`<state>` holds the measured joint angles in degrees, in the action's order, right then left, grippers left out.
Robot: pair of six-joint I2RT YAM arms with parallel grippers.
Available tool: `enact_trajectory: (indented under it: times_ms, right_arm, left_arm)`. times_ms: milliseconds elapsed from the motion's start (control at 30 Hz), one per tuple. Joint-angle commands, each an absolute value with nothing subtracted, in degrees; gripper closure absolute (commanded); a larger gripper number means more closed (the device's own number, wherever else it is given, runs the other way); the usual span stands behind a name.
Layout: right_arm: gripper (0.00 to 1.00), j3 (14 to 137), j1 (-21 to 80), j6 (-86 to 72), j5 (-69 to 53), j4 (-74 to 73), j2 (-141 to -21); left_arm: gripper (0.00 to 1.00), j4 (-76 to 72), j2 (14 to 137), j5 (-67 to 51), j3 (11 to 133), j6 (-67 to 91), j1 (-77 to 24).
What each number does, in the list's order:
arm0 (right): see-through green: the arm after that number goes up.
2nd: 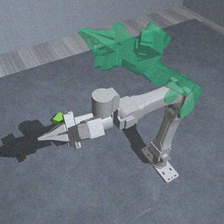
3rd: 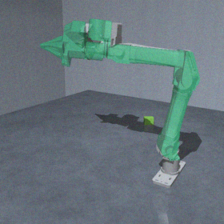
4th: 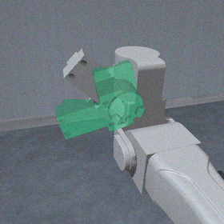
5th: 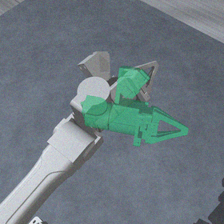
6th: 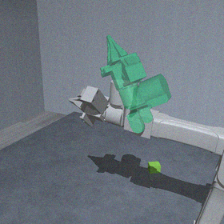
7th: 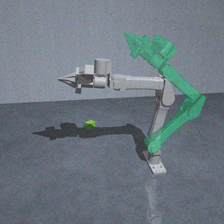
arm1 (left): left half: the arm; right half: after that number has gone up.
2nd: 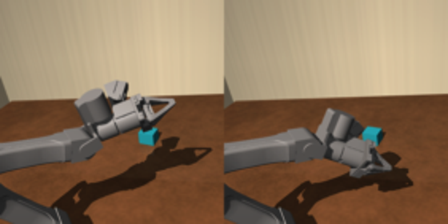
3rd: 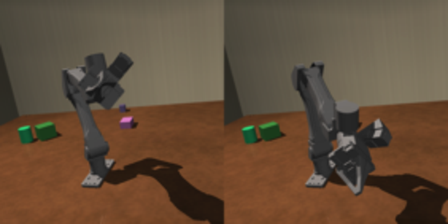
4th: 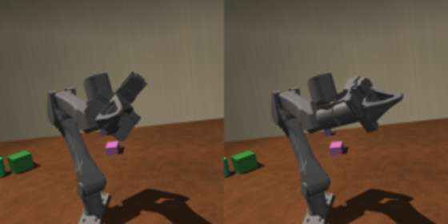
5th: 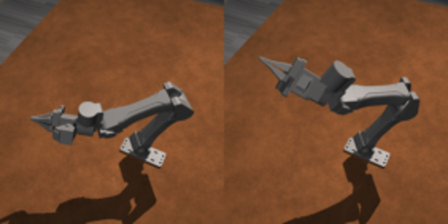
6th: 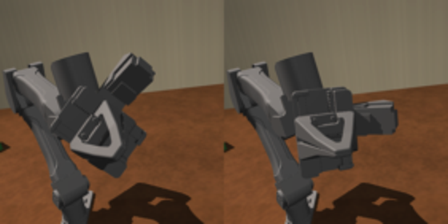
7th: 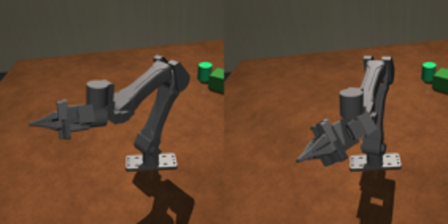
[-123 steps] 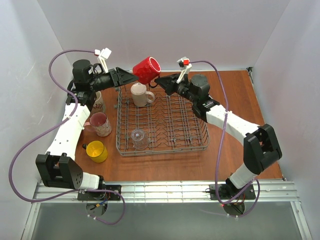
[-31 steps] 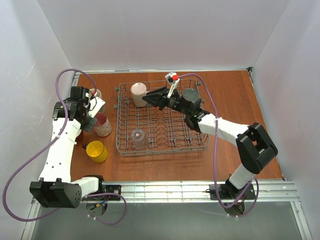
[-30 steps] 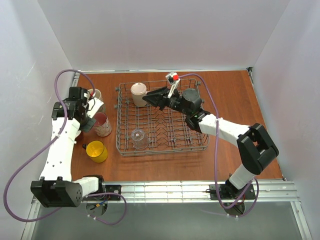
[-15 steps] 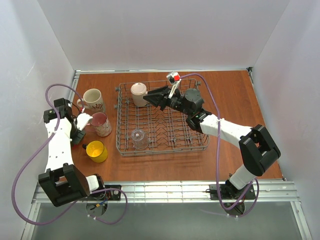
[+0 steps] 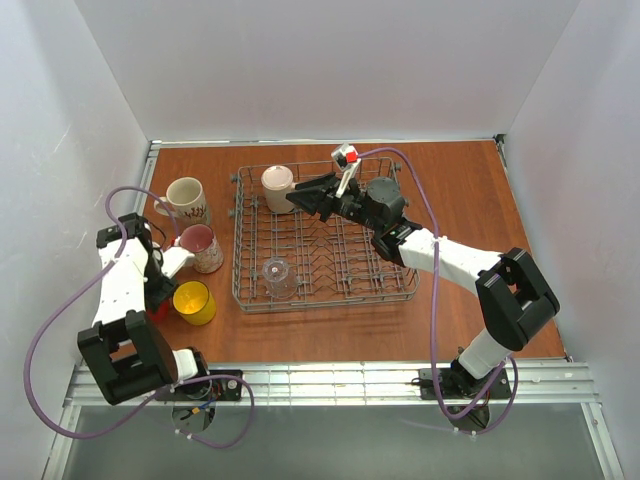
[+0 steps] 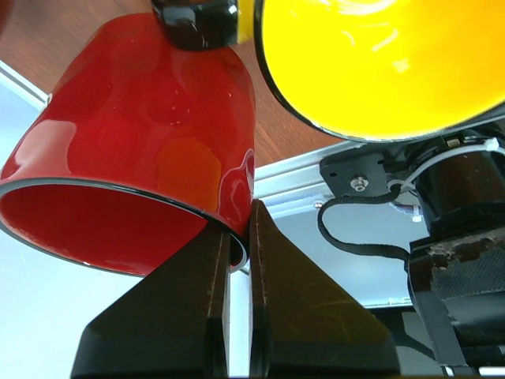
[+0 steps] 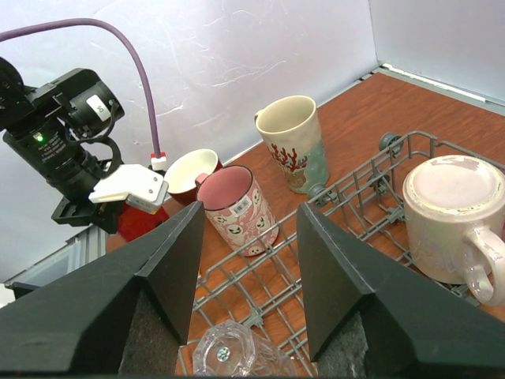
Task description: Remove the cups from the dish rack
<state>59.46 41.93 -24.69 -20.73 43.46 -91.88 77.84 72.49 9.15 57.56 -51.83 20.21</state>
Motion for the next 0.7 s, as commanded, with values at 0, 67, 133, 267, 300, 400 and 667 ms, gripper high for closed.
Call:
enact_trajectory:
  times_ms: [0,67,133,267,300,400,667]
  right_arm:
    - [0.56,61.35,42.19,-22.94,-20.3,44.74,-91.93]
    - [0.55,61.17,42.28,-22.76,-20.13,44.74,-91.85]
    - [0.55,61.08,42.28,-22.68,-19.86,44.74,-91.93]
    - [0.55,61.26,42.19,-22.68,-20.13,44.74,-92.2]
    - [0.55,61.26,42.1,-22.68,-20.13,44.65,-92.11]
    - [0.55,60.82,42.19,-22.33,-19.86,44.65,-91.67]
    - [0.54,60.38,42.19,-21.89,-19.51,44.65,-91.41]
  left_arm:
    - [1.0,79.27,71.63,10.11,60.11,-52.74,20.65]
    - [1.0,79.8,71.46,10.02,60.29,-53.43,20.65]
    - [1.0,79.72,70.93,10.8,57.58,-53.96,20.74]
    - [1.0,75.42,71.02,13.09,52.74,-53.79,20.83]
    - [1.0,75.24,71.28,13.1,52.56,-53.7,20.74]
    - [1.0,74.89,71.46,13.36,52.38,-53.79,20.83]
    - [1.0,70.58,73.04,13.98,49.04,-54.05,21.36]
